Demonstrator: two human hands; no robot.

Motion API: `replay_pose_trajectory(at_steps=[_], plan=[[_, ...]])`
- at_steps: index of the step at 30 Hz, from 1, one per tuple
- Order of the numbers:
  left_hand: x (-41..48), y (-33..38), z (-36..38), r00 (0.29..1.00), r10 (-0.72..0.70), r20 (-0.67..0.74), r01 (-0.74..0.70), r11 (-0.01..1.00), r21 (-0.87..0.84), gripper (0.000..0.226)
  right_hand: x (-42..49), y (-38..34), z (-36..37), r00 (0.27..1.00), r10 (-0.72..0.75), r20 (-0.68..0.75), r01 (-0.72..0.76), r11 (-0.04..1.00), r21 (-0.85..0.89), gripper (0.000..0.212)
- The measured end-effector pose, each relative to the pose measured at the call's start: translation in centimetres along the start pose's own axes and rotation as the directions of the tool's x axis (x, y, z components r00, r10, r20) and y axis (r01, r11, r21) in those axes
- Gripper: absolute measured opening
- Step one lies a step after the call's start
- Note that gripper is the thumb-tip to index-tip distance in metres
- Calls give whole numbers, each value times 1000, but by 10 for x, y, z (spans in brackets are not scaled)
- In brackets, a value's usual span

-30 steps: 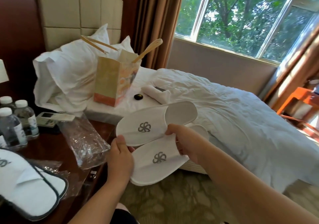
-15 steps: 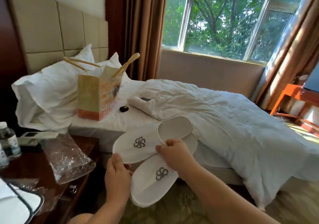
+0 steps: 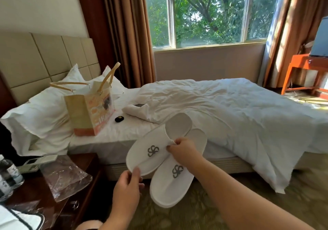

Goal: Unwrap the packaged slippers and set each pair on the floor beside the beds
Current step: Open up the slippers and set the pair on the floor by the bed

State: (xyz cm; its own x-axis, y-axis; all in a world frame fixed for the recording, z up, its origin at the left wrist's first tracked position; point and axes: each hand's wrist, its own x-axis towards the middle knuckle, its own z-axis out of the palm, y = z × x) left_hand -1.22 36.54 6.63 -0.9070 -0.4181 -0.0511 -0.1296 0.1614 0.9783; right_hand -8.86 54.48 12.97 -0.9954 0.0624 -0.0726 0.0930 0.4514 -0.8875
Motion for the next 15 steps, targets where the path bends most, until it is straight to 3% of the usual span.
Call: replay_pose_trajectory(at_steps=[4,7,9,10,12,14,15], plan=[[6,9,4,999,22,42,-27,991,129,39,-1,11,-23,999,3,42,2,995,-102,22],[11,25,7,982,175,65,-186,946,264,66,-1,22,-37,999,-3,52,13,979,-205,22],[14,39,16,934,299,196,-354,843,406,74,0,30,-42,998,-16,65,36,952,-303,19],[16,46,23,885,352,304,-461,752,471,76,1,35,-44,997,-26,73,50,935,-351,17],[24,59,42,726,397,561,-686,469,556,81,5,43,-46,994,-49,94,86,895,-438,17],[35,67,64,563,314,765,-825,152,545,86,11,51,-46,990,-63,126,119,853,-508,17],[41,69,76,515,238,824,-852,40,521,87,15,54,-45,987,-61,146,131,833,-538,18]])
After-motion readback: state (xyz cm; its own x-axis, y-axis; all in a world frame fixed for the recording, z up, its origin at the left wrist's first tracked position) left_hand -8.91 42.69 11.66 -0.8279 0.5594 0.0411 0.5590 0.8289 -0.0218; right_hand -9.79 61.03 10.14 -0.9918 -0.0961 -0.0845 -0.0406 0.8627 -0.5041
